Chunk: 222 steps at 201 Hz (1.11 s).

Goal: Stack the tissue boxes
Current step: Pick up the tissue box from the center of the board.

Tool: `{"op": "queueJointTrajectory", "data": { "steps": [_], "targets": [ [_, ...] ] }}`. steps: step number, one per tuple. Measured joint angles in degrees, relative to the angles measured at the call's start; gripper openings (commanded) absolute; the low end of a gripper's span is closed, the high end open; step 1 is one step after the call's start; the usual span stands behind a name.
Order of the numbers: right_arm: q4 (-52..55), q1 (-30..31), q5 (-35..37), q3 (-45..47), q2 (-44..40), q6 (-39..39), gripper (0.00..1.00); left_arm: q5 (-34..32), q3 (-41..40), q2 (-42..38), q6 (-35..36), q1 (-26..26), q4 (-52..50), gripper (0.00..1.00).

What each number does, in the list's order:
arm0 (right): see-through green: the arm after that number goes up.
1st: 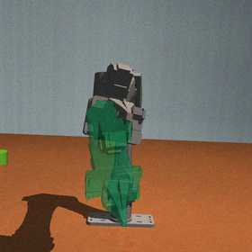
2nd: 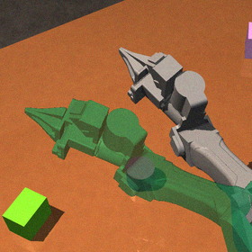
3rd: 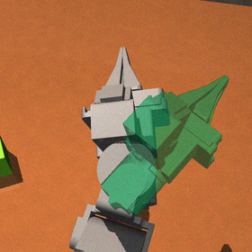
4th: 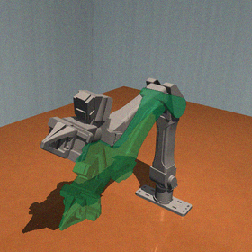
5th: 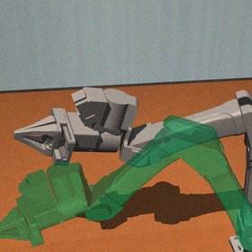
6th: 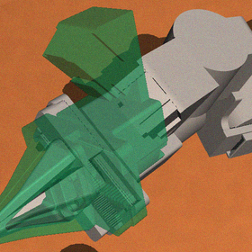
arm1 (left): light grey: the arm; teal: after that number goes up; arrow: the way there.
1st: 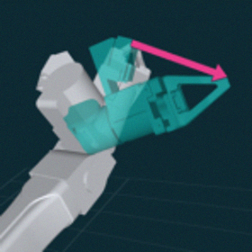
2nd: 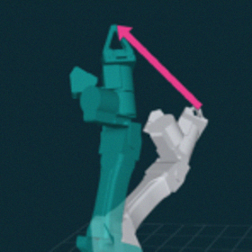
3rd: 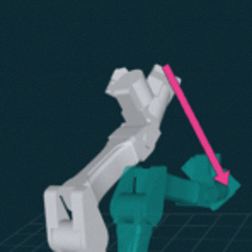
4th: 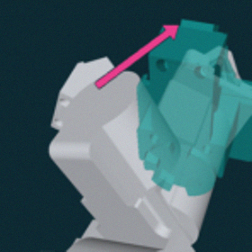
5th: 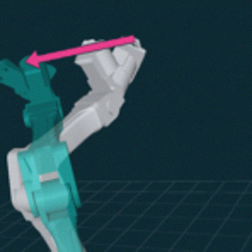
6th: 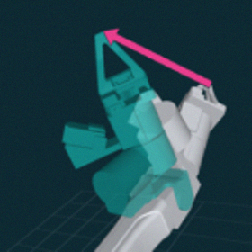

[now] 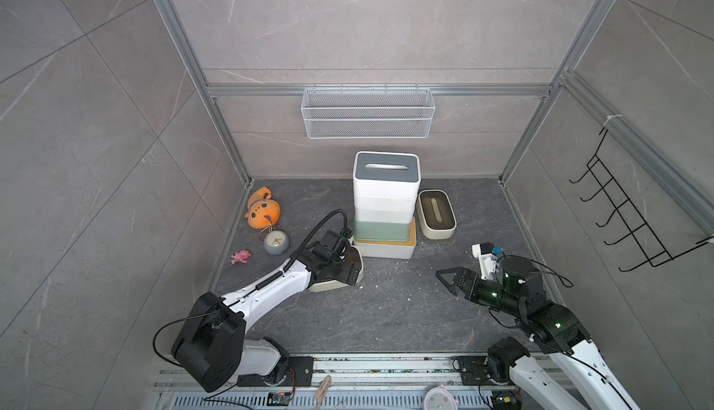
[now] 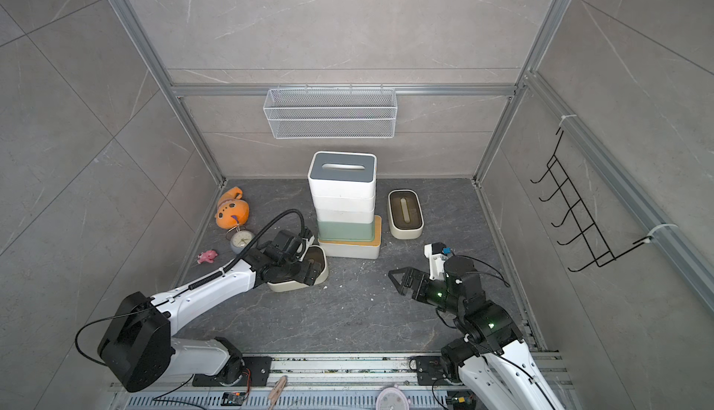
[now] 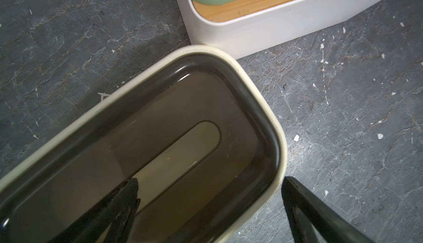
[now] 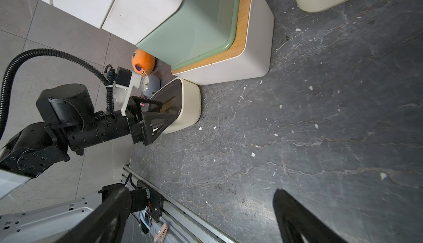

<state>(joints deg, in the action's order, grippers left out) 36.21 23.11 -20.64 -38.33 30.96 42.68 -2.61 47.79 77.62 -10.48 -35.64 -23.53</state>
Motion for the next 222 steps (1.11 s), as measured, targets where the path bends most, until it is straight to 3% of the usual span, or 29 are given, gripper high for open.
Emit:
{"op": "queueJointTrajectory", "data": {
  "steps": [135,222],
  "targets": [
    [0.02,0.0,-0.17,0.9,-1.14,0.85,1.0,4.83,-1.22,1.27,-4.96,1.18,2.78,1.0],
    [0.04,0.0,-0.17,1.01,-1.14,0.85,1.0,7.45,-4.26,-1.92,-10.21,1.22,5.6,1.0]
  ]
}}
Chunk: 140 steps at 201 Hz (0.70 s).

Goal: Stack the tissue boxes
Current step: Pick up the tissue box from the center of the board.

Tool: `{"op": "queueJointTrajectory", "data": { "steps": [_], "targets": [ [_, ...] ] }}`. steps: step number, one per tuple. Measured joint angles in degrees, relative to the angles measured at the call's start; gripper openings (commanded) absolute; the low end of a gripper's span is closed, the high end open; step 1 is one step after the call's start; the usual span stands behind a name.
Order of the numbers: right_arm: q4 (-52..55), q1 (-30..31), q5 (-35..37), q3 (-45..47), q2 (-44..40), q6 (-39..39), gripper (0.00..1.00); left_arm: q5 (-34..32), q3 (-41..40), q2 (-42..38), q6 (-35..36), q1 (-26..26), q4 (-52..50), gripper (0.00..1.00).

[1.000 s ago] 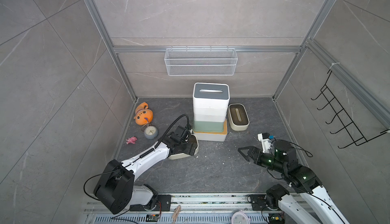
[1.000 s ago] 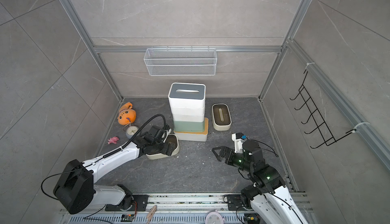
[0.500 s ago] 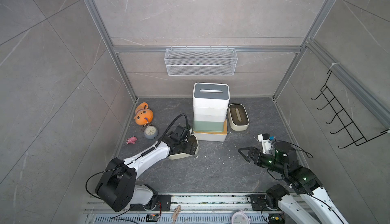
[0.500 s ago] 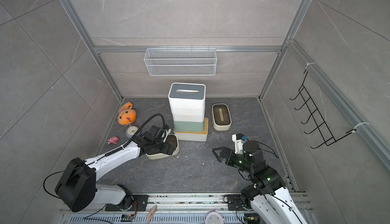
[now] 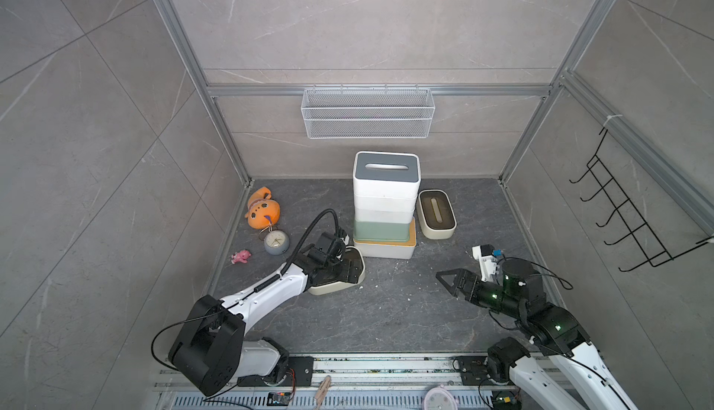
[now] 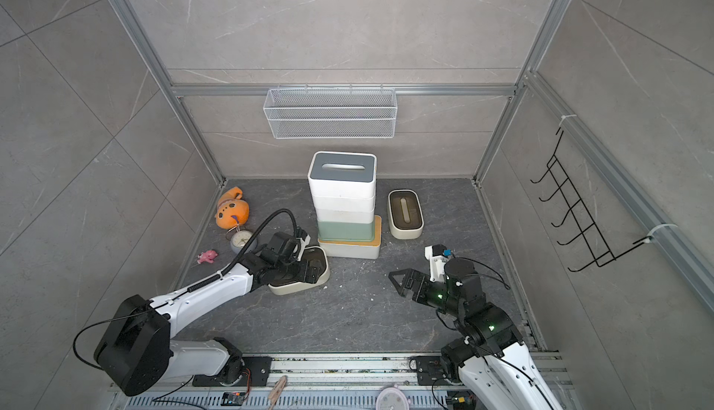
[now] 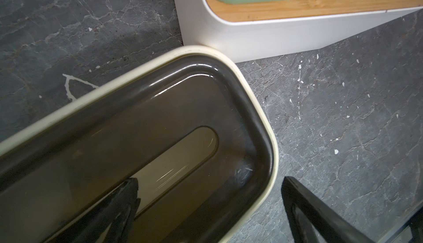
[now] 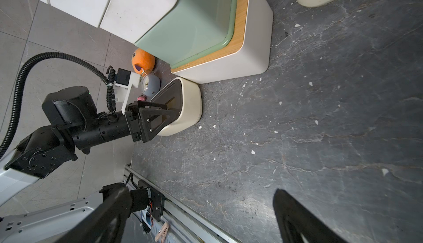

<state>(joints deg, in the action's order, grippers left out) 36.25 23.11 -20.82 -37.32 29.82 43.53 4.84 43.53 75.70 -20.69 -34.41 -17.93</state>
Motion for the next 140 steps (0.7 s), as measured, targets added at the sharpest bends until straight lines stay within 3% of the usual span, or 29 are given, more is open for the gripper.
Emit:
{"op": "queueJointTrajectory", "data": {
  "steps": [60,140],
  "targets": [
    [-0.07,0.0,-0.48,0.81,0.0,0.22,1.0,0.0,-3.06,-3.76,-3.58,-0.76,0.66,1.0],
    [-0.52,0.0,-1.2,2.23,0.09,0.42,1.0,-3.98,-5.73,-6.45,-8.94,-7.67,3.06,1.0]
  ]
}}
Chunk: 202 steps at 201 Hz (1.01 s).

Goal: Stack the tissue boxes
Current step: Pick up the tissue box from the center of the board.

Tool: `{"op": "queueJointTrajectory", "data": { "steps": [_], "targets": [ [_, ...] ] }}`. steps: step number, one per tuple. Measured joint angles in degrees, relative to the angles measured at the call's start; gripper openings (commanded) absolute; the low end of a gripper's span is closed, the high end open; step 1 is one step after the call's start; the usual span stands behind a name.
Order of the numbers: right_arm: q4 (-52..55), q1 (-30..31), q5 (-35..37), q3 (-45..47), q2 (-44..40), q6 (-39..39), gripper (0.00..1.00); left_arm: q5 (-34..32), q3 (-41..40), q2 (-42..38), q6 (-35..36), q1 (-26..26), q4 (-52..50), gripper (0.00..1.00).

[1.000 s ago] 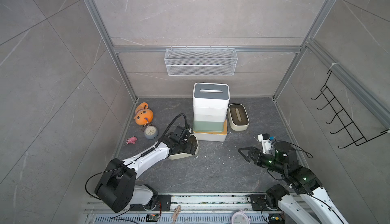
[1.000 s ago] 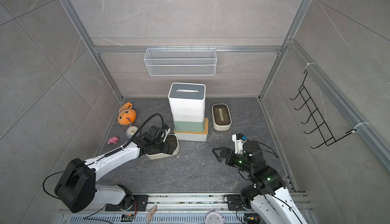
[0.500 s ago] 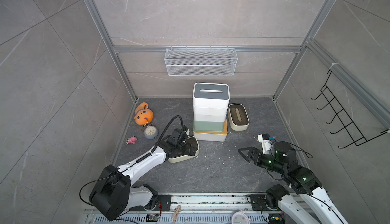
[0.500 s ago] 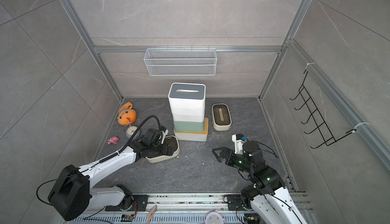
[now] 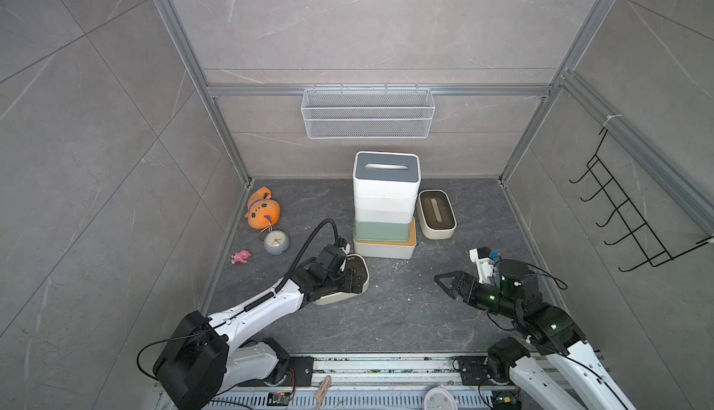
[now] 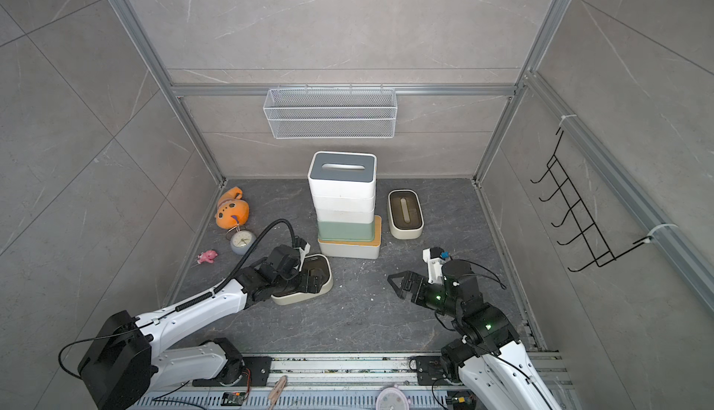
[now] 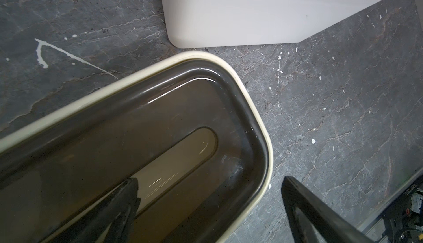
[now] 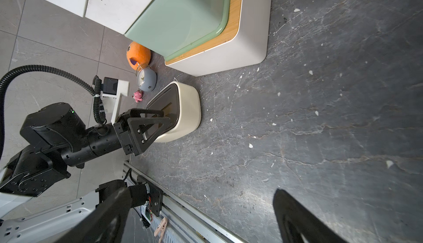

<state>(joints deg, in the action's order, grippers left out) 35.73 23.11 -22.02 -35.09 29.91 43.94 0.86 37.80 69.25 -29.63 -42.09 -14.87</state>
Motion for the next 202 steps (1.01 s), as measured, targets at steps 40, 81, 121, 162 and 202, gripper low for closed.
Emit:
{"op": "queueJointTrajectory", "data": {
  "steps": [40,81,121,162,202],
  "targets": [
    [-0.94,0.0,-0.15,0.17,0.13,0.0,1.0,-2.32,0.68,0.9,-0.31,-6.58,-0.33,1.0],
    [-2.03,0.0,-0.59,0.94,0.02,0.02,1.0,-3.89,5.44,2.36,6.08,-9.6,-4.66,1.0],
    [-4.9,0.0,-1.53,4.07,-1.86,1.53,1.0,-3.65,8.46,2.91,17.64,-9.57,-9.46,1.0],
    [-10.84,0.0,-3.67,10.1,-3.52,4.68,1.0,-1.86,8.46,4.57,25.4,-9.57,-12.96,0.99],
    [-15.67,0.0,-5.16,13.53,-5.31,7.39,1.0,-1.62,10.38,8.61,28.39,-9.57,-14.38,0.98]
  ]
}}
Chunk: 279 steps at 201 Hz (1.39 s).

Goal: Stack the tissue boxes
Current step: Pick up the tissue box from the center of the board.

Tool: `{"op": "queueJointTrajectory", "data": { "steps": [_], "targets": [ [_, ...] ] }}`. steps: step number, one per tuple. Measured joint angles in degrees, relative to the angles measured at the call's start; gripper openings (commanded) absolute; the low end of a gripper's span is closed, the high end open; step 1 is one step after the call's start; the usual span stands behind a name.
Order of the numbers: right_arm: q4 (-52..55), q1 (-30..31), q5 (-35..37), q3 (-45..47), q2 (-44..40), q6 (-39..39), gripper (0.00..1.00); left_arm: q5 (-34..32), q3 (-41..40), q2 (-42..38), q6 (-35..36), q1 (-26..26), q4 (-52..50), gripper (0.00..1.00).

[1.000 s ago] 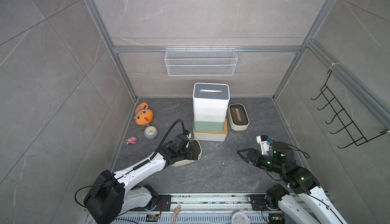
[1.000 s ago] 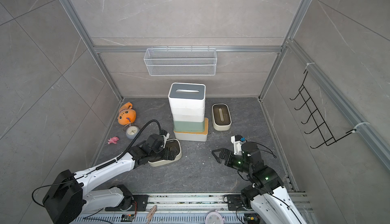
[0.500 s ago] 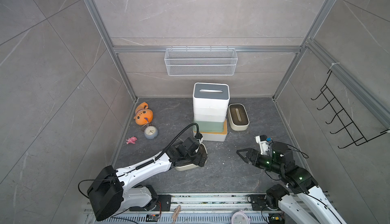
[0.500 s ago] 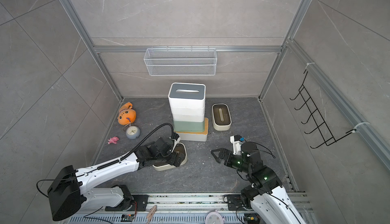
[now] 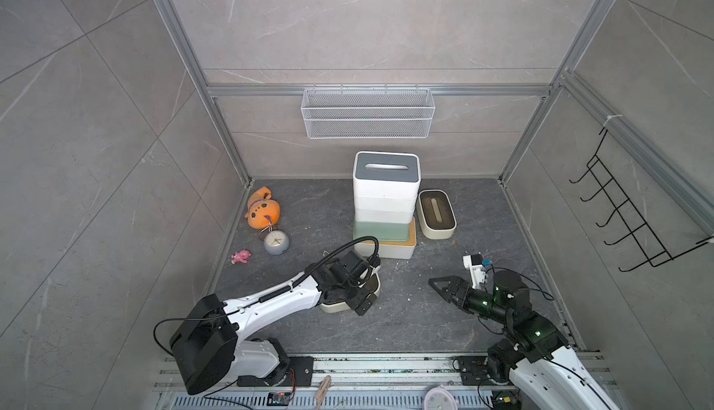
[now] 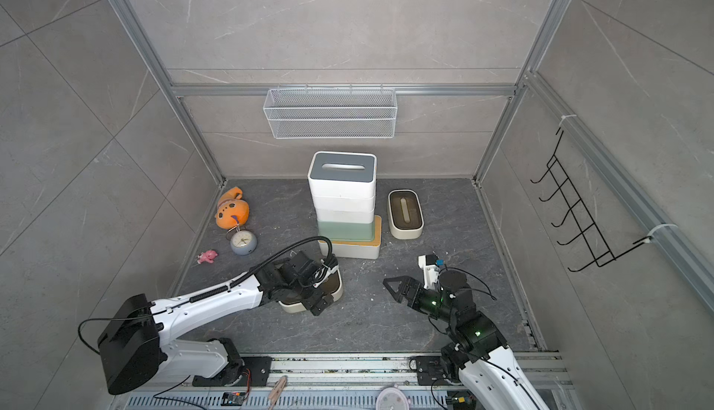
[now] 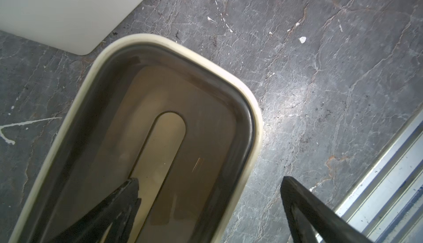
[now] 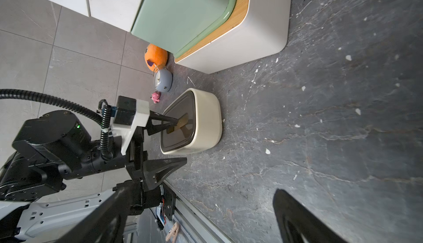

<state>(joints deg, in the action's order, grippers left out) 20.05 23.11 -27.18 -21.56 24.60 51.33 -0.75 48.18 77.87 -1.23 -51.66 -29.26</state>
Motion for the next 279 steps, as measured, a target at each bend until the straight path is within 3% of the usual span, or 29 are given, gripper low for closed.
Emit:
{"op": "queueJointTrajectory", "data": {
  "steps": [90,201,279],
  "targets": [
    [-1.95,0.0,-0.35,0.74,-0.17,0.59,1.0,1.09,7.19,9.64,-0.07,-0.81,-0.96,0.94],
    [-0.98,0.0,0.11,0.98,0.96,0.37,1.0,-2.21,19.45,22.71,-0.48,-10.75,3.67,0.94],
    [-0.94,0.0,0.55,0.68,3.3,0.13,1.0,-3.78,11.06,16.7,2.43,-11.28,4.79,0.92]
  ]
}}
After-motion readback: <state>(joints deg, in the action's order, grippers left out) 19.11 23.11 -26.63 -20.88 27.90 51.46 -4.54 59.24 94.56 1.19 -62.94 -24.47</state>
